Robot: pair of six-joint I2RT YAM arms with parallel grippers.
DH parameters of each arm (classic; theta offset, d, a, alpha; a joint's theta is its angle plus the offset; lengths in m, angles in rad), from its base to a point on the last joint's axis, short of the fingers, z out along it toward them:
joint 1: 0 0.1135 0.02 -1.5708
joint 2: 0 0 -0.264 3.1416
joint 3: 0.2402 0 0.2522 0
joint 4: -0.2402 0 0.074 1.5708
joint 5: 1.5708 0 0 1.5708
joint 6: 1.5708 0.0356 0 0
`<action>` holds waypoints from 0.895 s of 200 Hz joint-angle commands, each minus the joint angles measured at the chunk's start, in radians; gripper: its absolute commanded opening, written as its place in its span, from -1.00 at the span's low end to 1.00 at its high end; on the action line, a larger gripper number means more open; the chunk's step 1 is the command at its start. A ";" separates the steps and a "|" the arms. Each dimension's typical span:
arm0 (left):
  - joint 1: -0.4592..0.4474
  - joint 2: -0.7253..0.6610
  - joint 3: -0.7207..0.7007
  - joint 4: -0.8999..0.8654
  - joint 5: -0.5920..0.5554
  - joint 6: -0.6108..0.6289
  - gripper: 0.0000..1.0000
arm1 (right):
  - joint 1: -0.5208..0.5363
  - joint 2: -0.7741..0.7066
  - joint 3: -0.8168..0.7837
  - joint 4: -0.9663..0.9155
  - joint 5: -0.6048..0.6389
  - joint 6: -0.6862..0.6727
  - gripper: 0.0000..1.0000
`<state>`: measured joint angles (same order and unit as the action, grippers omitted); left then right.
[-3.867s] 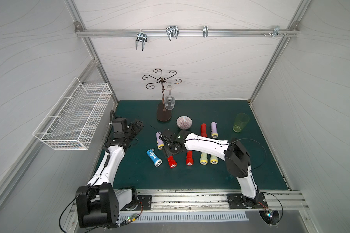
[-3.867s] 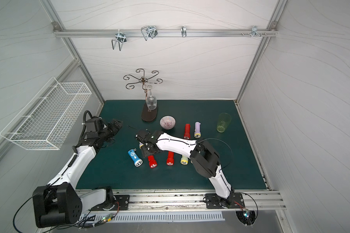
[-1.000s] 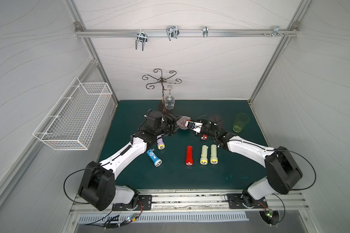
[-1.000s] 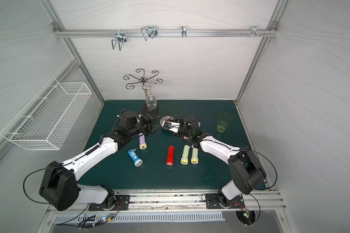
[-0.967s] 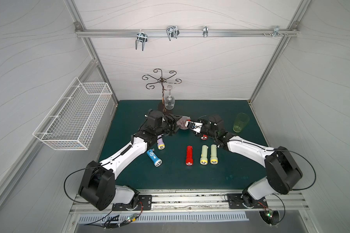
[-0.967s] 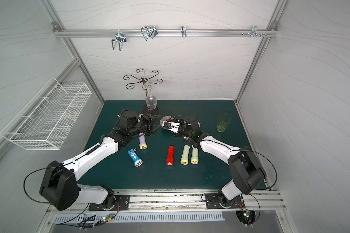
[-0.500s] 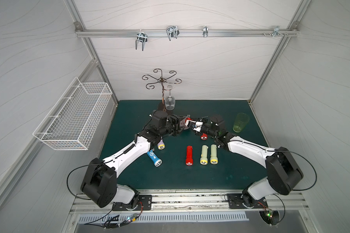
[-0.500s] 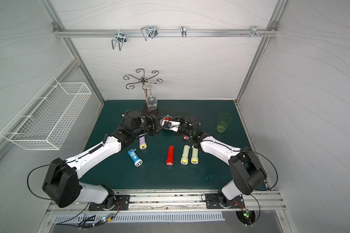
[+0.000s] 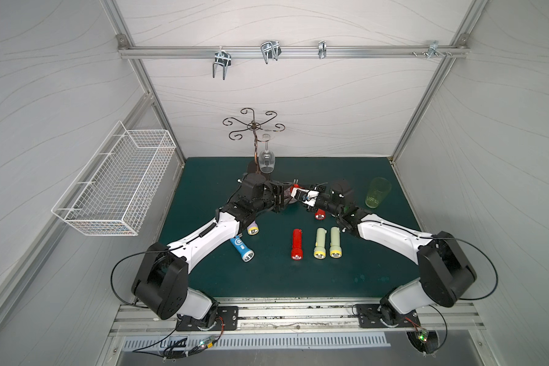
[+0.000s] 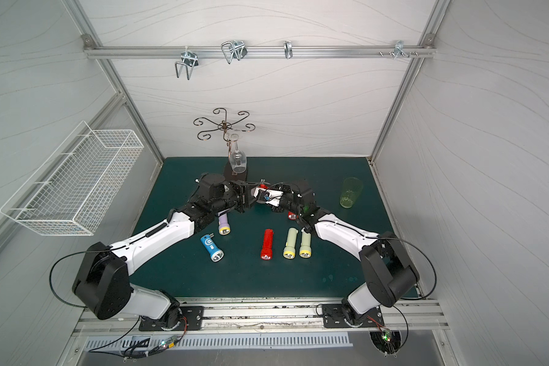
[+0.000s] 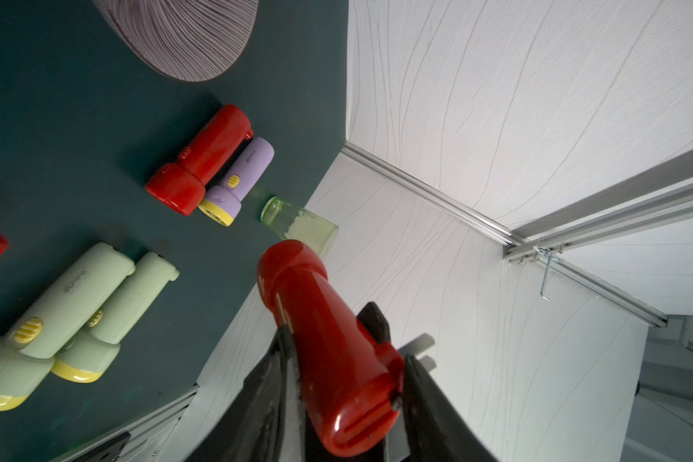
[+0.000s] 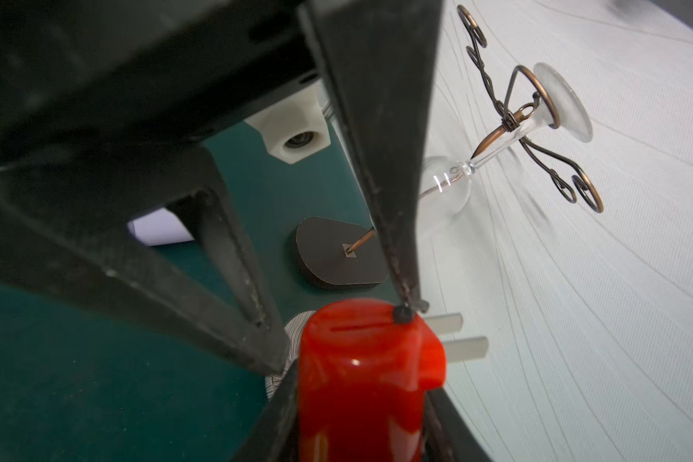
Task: Close the plug at the bottom of the flashlight
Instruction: Close the plug of the flashlight.
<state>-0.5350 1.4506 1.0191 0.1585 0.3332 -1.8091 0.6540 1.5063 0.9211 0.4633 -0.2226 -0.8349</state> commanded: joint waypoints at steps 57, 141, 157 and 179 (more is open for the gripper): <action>-0.029 0.018 0.052 0.108 0.027 -0.065 -0.12 | 0.007 -0.015 0.004 0.035 -0.040 0.034 -1.00; -0.037 0.040 0.058 0.126 0.048 -0.067 -0.15 | 0.014 -0.004 0.027 0.013 -0.072 0.028 -1.00; -0.039 0.044 0.062 0.126 0.054 -0.065 -0.13 | 0.016 0.004 0.040 0.005 -0.082 0.025 -1.00; -0.039 0.047 0.071 0.123 0.060 -0.056 -0.15 | 0.018 0.010 0.053 0.002 -0.095 0.022 -1.00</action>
<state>-0.5499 1.4750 1.0210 0.2008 0.3298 -1.8336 0.6491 1.5097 0.9272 0.4358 -0.2195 -0.8196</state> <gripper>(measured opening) 0.434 0.390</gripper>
